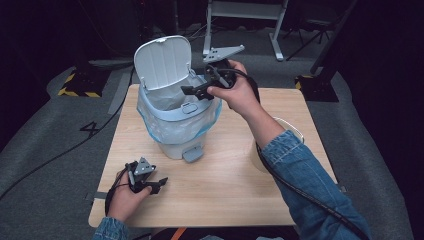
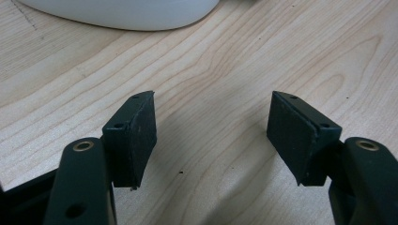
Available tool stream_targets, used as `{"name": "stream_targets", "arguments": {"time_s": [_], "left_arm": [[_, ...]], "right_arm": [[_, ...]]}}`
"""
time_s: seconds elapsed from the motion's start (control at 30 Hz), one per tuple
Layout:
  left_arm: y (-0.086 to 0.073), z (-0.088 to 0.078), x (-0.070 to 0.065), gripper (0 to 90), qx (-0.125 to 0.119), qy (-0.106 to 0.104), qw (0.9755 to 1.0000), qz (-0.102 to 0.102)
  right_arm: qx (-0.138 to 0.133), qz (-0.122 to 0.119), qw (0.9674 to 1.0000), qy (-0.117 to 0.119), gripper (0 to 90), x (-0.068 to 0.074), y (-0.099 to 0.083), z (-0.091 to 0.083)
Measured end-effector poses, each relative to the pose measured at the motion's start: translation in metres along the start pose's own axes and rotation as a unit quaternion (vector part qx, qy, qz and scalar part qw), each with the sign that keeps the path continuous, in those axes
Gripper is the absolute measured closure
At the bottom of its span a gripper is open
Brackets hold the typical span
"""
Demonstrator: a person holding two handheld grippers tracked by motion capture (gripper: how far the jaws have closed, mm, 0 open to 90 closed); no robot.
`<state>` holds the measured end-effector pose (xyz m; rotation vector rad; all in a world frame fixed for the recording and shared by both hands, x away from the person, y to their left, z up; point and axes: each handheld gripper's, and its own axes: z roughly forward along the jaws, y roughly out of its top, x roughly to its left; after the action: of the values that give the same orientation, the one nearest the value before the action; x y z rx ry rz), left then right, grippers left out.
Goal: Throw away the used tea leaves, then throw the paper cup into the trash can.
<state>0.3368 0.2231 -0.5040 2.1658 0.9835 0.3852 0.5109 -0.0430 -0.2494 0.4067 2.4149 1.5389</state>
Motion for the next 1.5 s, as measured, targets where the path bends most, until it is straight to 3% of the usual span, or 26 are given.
{"name": "stream_targets", "arguments": {"time_s": [0.1,0.2,0.23,0.3,0.4,0.5,0.6,0.67,0.8,1.07,1.2,1.33,1.37,1.4,1.5], "left_arm": [[0.000,0.000,0.000,33.5,0.001,-0.002,1.0000,0.000],[0.001,0.000,0.001,33.2,0.002,-0.001,1.0000,0.002],[0.001,0.000,0.001,33.1,0.003,0.000,1.0000,0.005],[0.001,0.000,0.001,33.1,0.003,-0.001,1.0000,0.005],[0.001,0.001,0.001,32.1,0.004,0.001,1.0000,0.003],[0.001,0.001,0.001,30.9,0.004,0.003,1.0000,0.001],[0.001,0.000,0.001,31.0,0.005,0.005,1.0000,0.002],[0.001,0.000,0.001,31.1,0.005,0.004,1.0000,0.002],[0.001,0.000,0.002,31.7,0.003,0.005,1.0000,0.000],[0.002,-0.003,0.003,34.9,0.006,0.014,0.9999,-0.002],[0.003,-0.007,0.003,35.8,0.001,0.012,0.9999,-0.010],[0.004,-0.011,0.003,36.3,0.001,0.013,0.9998,-0.013],[0.004,-0.012,0.003,36.3,0.002,0.013,0.9998,-0.012],[0.004,-0.013,0.002,36.2,0.003,0.008,0.9998,-0.015],[0.004,-0.014,0.002,36.2,0.006,0.004,0.9998,-0.019]], "right_arm": [[-0.006,-0.005,1.0000,0.003,15.6,0.000,0.001,-0.014],[-0.008,-0.005,1.0000,0.003,15.9,-0.001,-0.001,-0.039],[-0.007,-0.010,0.9999,-0.001,18.0,0.000,-0.004,-0.057],[-0.009,-0.011,0.9999,-0.006,19.6,0.000,-0.007,-0.066],[-0.013,-0.009,0.9998,-0.013,20.7,0.000,-0.019,-0.097],[-0.009,-0.007,0.9998,-0.014,21.0,-0.001,-0.026,-0.110],[0.005,-0.001,0.9996,-0.026,22.7,-0.001,-0.040,-0.138],[0.006,-0.001,0.9996,-0.028,23.3,-0.001,-0.043,-0.143],[0.012,0.008,0.9990,-0.041,23.6,0.000,-0.062,-0.174],[0.030,0.014,0.9975,-0.062,23.6,0.003,-0.096,-0.211],[0.040,0.030,0.9961,-0.073,23.7,0.003,-0.118,-0.228],[0.059,0.055,0.9930,-0.086,28.1,0.005,-0.147,-0.247],[0.059,0.055,0.9930,-0.086,28.1,0.005,-0.147,-0.247],[0.075,0.062,0.9904,-0.098,28.1,0.008,-0.162,-0.254],[0.087,0.064,0.9884,-0.107,28.1,0.010,-0.175,-0.259]]}}
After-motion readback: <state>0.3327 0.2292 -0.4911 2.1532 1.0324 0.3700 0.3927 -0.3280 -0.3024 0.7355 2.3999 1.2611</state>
